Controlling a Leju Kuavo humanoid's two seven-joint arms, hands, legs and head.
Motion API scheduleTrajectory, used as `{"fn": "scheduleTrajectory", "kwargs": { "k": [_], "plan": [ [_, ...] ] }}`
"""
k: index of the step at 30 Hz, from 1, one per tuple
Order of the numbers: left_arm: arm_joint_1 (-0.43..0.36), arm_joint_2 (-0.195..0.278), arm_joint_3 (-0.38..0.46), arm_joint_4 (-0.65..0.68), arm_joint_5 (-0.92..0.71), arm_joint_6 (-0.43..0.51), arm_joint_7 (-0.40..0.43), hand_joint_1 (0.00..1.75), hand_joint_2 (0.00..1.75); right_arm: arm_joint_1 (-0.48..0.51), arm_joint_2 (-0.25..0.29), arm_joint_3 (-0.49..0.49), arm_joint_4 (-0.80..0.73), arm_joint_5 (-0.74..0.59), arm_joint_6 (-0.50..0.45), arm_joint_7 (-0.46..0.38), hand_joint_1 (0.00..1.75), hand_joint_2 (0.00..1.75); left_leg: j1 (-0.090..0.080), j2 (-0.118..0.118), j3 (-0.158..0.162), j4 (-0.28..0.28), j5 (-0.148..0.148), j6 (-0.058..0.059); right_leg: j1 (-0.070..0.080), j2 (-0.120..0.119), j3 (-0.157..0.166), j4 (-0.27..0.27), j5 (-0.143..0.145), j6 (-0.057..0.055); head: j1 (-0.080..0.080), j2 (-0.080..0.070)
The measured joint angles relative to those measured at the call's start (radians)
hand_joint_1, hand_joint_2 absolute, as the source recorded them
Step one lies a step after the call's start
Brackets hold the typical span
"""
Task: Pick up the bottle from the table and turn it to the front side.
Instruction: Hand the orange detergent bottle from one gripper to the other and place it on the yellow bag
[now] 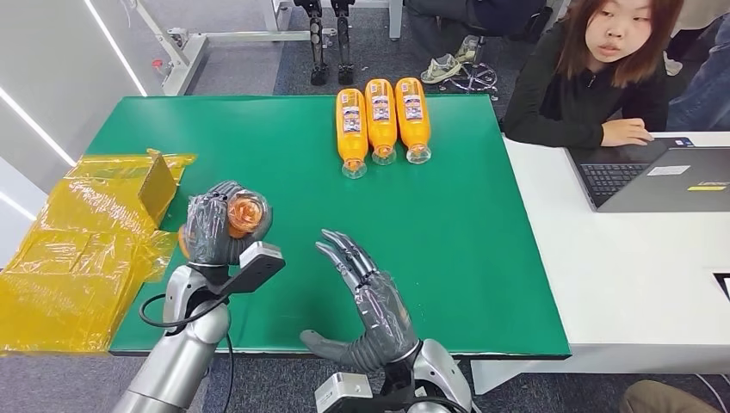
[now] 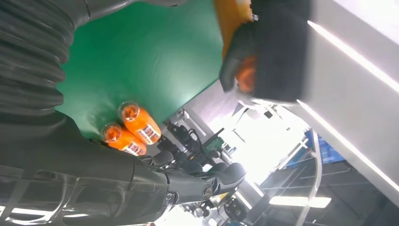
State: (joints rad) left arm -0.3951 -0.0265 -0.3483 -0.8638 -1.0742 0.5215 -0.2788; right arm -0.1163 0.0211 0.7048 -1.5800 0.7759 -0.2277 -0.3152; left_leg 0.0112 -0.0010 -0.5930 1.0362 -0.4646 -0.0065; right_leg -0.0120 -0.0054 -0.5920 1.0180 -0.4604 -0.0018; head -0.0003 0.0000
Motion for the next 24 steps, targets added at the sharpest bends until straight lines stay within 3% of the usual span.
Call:
{"fn": "scheduleTrajectory", "kwargs": {
  "k": [3,8,18,24],
  "plan": [
    [-0.048,0.059,-0.006,0.119,-0.189,0.039,0.102,1.53,1.75,-0.024,-0.006,0.013,0.009,-0.029,0.006,-0.009,0.0,1.75,0.0,0.002,0.0,0.0,0.0,-0.001,0.0,0.003,-0.002,0.001,0.001,-0.001,0.0,0.0],
    [-0.098,0.123,-0.005,0.258,-0.248,0.066,0.108,1.5,1.75,-0.037,-0.012,0.023,0.025,-0.04,0.001,-0.011,0.0,1.75,0.0,0.003,-0.001,0.0,0.001,-0.001,0.0,0.004,-0.003,0.002,0.001,-0.002,0.0,0.0],
    [-0.131,0.142,-0.005,0.338,-0.3,0.063,0.119,1.51,1.75,-0.039,-0.014,0.03,0.032,-0.035,-0.014,-0.004,0.0,1.75,0.0,0.003,-0.002,0.0,0.001,-0.001,0.0,0.004,-0.004,0.002,0.001,-0.002,0.0,0.0],
    [-0.151,0.151,-0.006,0.369,-0.365,0.055,0.171,1.4,1.75,-0.039,-0.017,0.03,0.033,-0.035,-0.015,-0.002,0.0,1.75,0.0,0.003,-0.002,0.0,0.001,-0.001,0.0,0.004,-0.005,0.002,0.001,-0.002,0.0,0.0]
  ]
}}
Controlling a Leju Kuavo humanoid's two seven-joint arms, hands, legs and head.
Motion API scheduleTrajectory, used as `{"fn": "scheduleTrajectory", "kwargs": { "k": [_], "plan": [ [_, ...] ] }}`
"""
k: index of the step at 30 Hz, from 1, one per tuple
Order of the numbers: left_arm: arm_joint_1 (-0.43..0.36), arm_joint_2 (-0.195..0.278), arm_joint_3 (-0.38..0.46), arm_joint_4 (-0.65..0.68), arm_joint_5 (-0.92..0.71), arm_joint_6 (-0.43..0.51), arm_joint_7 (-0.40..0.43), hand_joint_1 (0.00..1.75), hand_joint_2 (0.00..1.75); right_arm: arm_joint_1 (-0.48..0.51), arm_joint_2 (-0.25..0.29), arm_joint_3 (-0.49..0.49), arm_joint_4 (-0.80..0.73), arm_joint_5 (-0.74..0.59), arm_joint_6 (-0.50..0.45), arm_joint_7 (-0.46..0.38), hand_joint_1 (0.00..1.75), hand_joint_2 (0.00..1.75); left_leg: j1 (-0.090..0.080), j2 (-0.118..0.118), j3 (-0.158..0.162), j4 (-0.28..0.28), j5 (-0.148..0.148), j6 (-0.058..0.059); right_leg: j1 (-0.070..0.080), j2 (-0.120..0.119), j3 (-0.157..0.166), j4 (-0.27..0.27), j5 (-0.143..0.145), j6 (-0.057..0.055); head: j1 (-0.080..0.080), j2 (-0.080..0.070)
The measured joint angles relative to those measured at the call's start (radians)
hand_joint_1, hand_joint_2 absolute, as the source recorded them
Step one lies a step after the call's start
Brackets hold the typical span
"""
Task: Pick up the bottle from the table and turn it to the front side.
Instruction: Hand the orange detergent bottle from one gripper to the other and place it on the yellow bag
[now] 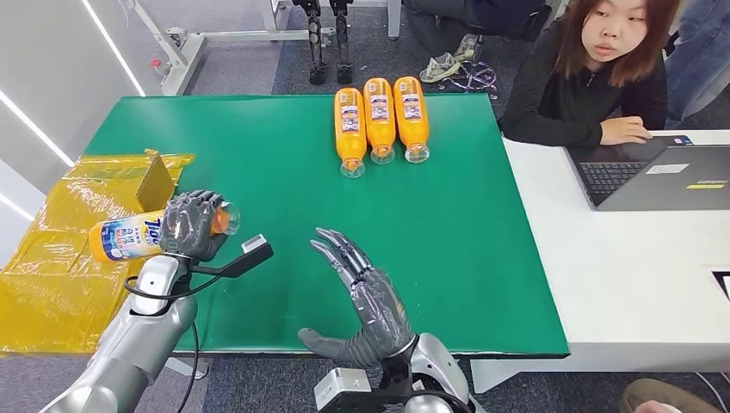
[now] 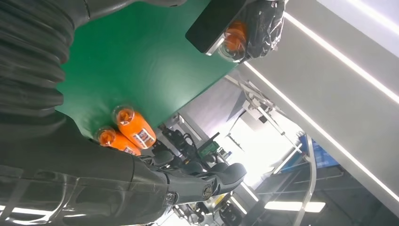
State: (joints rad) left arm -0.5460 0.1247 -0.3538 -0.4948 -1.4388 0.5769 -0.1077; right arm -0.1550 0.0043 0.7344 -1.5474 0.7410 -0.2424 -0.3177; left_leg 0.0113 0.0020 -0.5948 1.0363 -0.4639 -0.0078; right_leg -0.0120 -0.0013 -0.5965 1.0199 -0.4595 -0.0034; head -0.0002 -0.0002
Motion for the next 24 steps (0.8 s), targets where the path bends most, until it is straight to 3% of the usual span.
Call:
{"fn": "scheduleTrajectory", "kwargs": {
  "k": [6,10,11,12,15,16,24],
  "plan": [
    [-0.029,0.012,0.0,0.067,-0.042,-0.013,0.039,1.39,1.75,0.001,-0.003,0.0,0.0,0.0,0.0,0.0,0.0,1.75,0.0,0.0,0.0,0.0,0.0,0.0,0.0,0.0,0.0,0.0,0.0,0.0,0.0,0.0],
    [-0.041,0.016,0.0,0.096,-0.066,-0.032,0.065,1.25,1.75,0.001,-0.005,0.0,-0.001,0.0,0.0,0.001,0.0,1.75,0.0,0.0,0.0,0.0,0.0,0.0,0.0,0.0,-0.001,0.0,0.0,0.0,0.0,0.0],
    [-0.043,0.017,0.0,0.102,-0.072,-0.038,0.071,1.15,1.75,0.002,-0.006,0.0,-0.001,0.0,0.0,0.001,0.0,1.75,0.0,0.0,0.0,0.0,0.0,0.0,0.0,0.0,-0.001,0.0,0.0,0.0,0.0,0.0],
    [-0.046,0.019,-0.001,0.109,-0.078,-0.041,0.077,0.93,1.75,0.003,-0.007,0.0,-0.002,0.0,0.0,0.002,0.0,1.75,0.0,0.001,0.0,0.0,0.0,0.0,0.0,0.001,-0.001,0.0,0.0,0.0,0.0,0.0],
    [-0.055,0.022,-0.001,0.125,-0.09,-0.044,0.091,0.1,1.75,0.006,-0.013,0.0,-0.003,0.0,-0.001,0.003,0.0,1.75,0.0,0.0,0.0,0.0,0.0,0.0,0.0,0.0,-0.001,0.0,0.0,0.0,0.0,0.0],
    [-0.057,0.022,-0.001,0.13,-0.094,-0.044,0.095,0.0,1.75,0.007,-0.016,0.0,-0.004,0.0,-0.001,0.004,0.0,1.75,0.0,0.0,0.0,0.0,0.0,0.0,0.0,0.0,-0.001,0.0,0.0,0.0,0.0,0.0],
    [-0.065,0.02,-0.004,0.148,-0.122,-0.045,0.137,0.0,1.75,0.02,-0.038,0.0,-0.01,-0.001,-0.004,0.009,0.0,1.75,0.0,0.001,0.0,0.0,0.0,0.0,0.0,0.0,-0.001,0.0,0.0,0.0,0.0,0.0]
  ]
}}
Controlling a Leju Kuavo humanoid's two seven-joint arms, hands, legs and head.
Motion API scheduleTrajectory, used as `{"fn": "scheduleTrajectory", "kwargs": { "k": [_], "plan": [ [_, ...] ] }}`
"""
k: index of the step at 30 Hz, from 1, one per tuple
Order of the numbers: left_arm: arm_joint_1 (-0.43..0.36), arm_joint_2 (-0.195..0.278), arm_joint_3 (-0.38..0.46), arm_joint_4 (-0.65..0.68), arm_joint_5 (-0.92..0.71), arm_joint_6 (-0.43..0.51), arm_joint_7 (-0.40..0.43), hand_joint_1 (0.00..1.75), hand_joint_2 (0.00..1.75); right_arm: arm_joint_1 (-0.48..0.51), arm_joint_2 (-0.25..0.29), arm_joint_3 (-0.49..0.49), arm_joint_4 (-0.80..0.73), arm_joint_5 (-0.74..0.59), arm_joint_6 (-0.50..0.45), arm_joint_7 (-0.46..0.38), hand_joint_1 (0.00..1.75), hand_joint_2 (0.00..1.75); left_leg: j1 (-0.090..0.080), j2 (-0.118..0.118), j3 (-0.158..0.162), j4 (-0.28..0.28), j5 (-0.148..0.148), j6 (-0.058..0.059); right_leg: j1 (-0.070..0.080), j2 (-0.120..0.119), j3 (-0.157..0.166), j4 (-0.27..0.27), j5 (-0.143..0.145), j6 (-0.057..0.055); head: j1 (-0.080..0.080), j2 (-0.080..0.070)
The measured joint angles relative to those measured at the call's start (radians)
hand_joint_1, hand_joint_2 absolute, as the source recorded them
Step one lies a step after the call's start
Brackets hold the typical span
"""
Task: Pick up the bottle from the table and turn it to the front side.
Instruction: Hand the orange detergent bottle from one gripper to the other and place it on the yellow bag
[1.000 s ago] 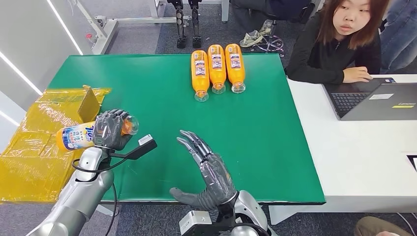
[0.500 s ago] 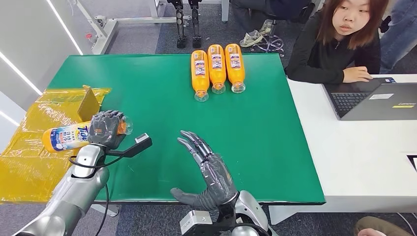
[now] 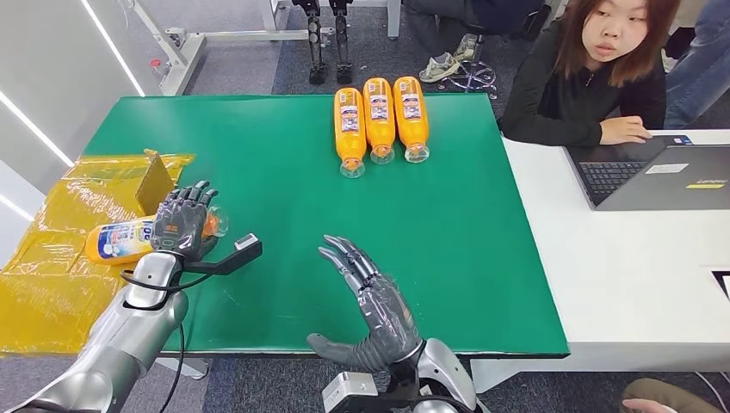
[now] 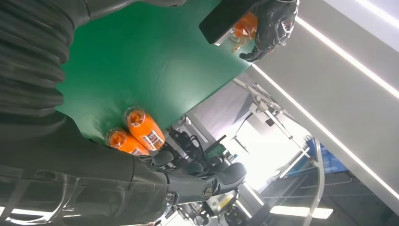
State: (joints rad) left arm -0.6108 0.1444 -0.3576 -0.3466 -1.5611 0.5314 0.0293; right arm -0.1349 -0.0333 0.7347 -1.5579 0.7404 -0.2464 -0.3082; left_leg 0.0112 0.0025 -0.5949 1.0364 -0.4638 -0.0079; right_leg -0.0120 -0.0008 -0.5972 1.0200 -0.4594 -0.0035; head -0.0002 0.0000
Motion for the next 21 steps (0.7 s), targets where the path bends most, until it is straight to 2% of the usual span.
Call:
{"fn": "scheduleTrajectory", "kwargs": {
  "k": [21],
  "plan": [
    [-0.014,0.002,-0.024,0.007,-0.006,-0.005,0.008,0.0,1.75,0.004,-0.012,0.0,-0.033,0.0,0.002,0.014,0.0,1.75,0.0,0.0,0.0,0.0,0.0,0.0,0.0,0.0,0.0,0.0,0.0,0.0,0.0,0.0]
  ]
}}
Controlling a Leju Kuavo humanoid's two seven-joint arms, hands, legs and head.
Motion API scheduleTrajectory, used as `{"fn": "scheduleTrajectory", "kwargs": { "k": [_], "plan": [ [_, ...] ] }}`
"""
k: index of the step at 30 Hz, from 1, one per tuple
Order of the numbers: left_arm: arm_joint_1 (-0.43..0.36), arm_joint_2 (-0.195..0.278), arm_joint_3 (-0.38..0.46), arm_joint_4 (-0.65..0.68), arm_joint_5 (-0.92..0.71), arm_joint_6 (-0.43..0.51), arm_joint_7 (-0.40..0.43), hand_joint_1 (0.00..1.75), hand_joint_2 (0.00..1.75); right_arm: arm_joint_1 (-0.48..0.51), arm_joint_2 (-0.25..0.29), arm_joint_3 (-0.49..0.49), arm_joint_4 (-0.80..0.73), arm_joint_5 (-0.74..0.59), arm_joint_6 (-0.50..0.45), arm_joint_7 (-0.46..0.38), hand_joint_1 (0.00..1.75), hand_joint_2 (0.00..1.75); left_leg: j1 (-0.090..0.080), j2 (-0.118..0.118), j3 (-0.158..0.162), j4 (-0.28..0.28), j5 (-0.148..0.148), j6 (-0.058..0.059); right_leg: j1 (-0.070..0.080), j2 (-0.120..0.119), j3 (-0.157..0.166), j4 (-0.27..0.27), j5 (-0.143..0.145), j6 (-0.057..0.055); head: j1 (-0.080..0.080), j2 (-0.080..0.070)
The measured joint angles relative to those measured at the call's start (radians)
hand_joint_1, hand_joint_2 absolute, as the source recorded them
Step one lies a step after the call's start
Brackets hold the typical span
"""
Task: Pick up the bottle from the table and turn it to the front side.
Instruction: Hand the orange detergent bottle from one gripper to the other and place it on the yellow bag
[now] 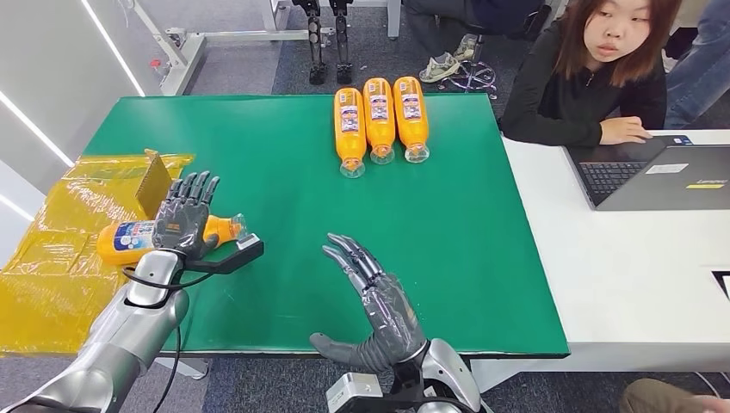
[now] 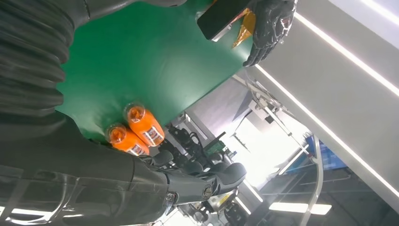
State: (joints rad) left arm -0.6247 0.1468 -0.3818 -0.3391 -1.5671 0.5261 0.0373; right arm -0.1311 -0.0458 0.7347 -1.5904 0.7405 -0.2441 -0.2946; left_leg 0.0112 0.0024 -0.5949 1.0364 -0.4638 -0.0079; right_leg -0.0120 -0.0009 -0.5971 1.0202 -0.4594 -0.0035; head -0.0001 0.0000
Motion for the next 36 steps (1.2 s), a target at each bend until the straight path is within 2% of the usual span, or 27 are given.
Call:
{"fn": "scheduleTrajectory", "kwargs": {
  "k": [4,6,9,11,13,15,17,20,28,32,36],
  "plan": [
    [-0.006,-0.002,-0.009,0.0,0.011,0.01,-0.024,0.0,1.75,0.003,0.0,0.0,-0.014,0.015,0.001,0.02,0.0,1.75,0.0,0.0,0.0,0.0,0.0,0.0,0.0,0.0,0.0,0.0,0.0,0.0,0.0,0.0],
    [-0.008,-0.01,-0.007,-0.001,0.054,0.03,-0.073,0.0,1.75,0.011,0.0,-0.002,-0.026,0.031,-0.002,0.031,0.0,1.75,0.0,0.0,0.0,0.0,0.0,0.0,0.0,0.0,0.0,0.0,0.0,0.0,0.0,0.0],
    [-0.007,-0.045,0.033,-0.02,0.211,0.052,-0.231,0.0,1.75,0.033,0.0,-0.016,-0.051,0.05,-0.015,0.044,0.0,1.75,0.0,-0.001,0.0,0.0,0.0,0.0,0.0,-0.001,0.0,0.0,0.0,0.0,0.0,0.0],
    [-0.002,-0.077,0.075,-0.054,0.345,0.028,-0.351,0.0,1.75,0.048,-0.001,-0.03,-0.068,0.055,-0.026,0.046,0.0,1.75,0.0,-0.001,-0.001,0.0,0.0,0.0,0.0,-0.001,0.0,-0.001,0.0,0.0,0.0,0.0],
    [0.021,-0.118,0.118,-0.123,0.544,-0.072,-0.485,0.0,1.75,0.064,-0.004,-0.047,-0.081,0.056,-0.043,0.039,0.0,1.75,-0.001,-0.001,-0.001,0.0,0.0,0.0,-0.001,-0.001,0.0,-0.001,0.0,0.0,0.0,0.0],
    [0.061,-0.157,0.144,-0.22,0.728,-0.184,-0.566,0.0,1.75,0.081,-0.008,-0.064,-0.086,0.055,-0.064,0.025,0.0,1.75,-0.001,-0.001,-0.001,0.0,0.0,0.0,-0.001,-0.001,0.0,-0.001,0.0,0.0,0.0,0.0],
    [0.097,-0.183,0.149,-0.305,0.806,-0.227,-0.572,0.0,1.75,0.091,-0.011,-0.076,-0.087,0.055,-0.077,0.014,0.0,1.75,-0.001,-0.001,-0.002,0.0,-0.001,0.0,-0.001,-0.001,0.0,-0.001,0.0,0.0,0.0,0.0],
    [0.125,-0.199,0.149,-0.383,0.851,-0.235,-0.568,0.0,1.75,0.102,-0.014,-0.088,-0.087,0.056,-0.085,0.008,0.0,1.75,-0.001,0.0,-0.002,0.0,-0.001,0.0,-0.001,0.0,-0.001,-0.001,0.0,0.0,0.0,0.0],
    [0.141,-0.206,0.149,-0.454,0.899,-0.245,-0.582,0.0,1.75,0.107,-0.019,-0.095,-0.087,0.055,-0.087,0.006,0.0,1.75,0.0,-0.001,-0.001,0.0,0.0,-0.001,0.0,-0.001,-0.001,0.0,0.0,0.0,0.0,0.0],
    [0.198,-0.218,0.135,-0.55,1.09,-0.385,-0.658,0.0,1.75,0.107,-0.023,-0.102,-0.084,0.041,-0.106,-0.012,0.0,1.75,0.0,-0.001,-0.001,0.0,0.0,-0.001,0.0,-0.001,-0.001,0.0,0.0,0.0,0.0,0.0],
    [0.294,-0.225,0.072,-0.742,1.332,-0.535,-0.631,0.0,1.75,0.103,-0.027,-0.131,-0.081,0.028,-0.129,-0.031,0.0,1.75,0.0,-0.001,-0.002,0.0,0.0,-0.001,0.0,-0.001,-0.001,-0.001,0.0,0.0,0.0,0.0]
  ]
}}
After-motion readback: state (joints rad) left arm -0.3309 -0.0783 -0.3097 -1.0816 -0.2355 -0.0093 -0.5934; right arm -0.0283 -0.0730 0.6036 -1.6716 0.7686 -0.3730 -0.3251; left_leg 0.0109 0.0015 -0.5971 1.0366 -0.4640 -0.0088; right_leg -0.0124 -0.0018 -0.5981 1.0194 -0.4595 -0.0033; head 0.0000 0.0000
